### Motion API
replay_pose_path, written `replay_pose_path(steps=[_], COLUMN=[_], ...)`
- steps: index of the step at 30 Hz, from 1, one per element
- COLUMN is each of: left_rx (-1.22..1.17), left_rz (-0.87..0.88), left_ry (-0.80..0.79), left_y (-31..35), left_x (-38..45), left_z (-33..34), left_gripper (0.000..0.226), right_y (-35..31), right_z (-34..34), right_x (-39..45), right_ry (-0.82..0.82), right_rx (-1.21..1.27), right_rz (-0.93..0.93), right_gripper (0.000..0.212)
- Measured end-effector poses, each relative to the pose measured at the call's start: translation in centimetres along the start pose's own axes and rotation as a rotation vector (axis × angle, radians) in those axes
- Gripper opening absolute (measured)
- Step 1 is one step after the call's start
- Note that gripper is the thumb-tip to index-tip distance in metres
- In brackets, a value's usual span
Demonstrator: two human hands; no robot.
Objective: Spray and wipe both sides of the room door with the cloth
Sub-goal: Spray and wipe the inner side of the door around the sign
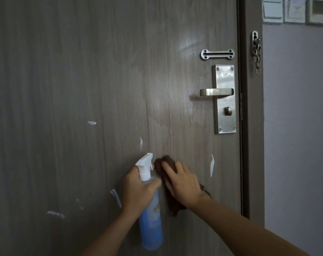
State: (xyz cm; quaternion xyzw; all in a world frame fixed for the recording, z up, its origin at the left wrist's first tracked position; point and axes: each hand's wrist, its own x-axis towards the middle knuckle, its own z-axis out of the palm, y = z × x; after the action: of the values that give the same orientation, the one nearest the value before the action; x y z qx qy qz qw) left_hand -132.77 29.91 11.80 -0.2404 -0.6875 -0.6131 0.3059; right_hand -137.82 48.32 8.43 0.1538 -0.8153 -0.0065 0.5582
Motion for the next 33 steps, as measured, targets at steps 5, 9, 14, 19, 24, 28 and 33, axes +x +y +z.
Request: replay_pose_path(steps=[5,9,14,19,24,28,33], left_rx=[-0.037,-0.076,-0.070,-0.043,-0.022,-0.035,-0.037], left_rz=[-0.026,-0.033,-0.034,-0.062,-0.064,-0.059,-0.046], left_ry=[-0.034,-0.070,-0.025,-0.051,-0.075,-0.023,-0.052], left_y=[0.2,0.3,-0.1,-0.3,-0.4,-0.2,0.1], left_x=[-0.5,-0.8,-0.6,-1.6,-1.8,-1.7,-2.1], left_z=[-0.2,-0.4,-0.4,-0.7,-0.5,0.6,2.4], left_gripper=[0.023,0.023,0.022,0.026,0.019,0.028,0.043], right_y=[1.7,3.9,1.0,2.9,3.7,0.2,1.4], right_z=[-1.5,-3.8,-1.3,-1.4,-3.6,-1.8,-3.4], right_x=[2.6,7.6,3.1,0.1,5.2,1.6,-2.5], right_ry=[0.040,0.228,0.072,-0.042,0.140,-0.005,-0.194], right_rx=[0.022,0.078,-0.018,-0.159,-0.054,-0.091,0.233], right_rz=[0.199,0.523,0.160,-0.120,0.488,0.207,0.269], right_gripper=[0.045,0.046,0.060,0.054,0.053,0.083,0.074])
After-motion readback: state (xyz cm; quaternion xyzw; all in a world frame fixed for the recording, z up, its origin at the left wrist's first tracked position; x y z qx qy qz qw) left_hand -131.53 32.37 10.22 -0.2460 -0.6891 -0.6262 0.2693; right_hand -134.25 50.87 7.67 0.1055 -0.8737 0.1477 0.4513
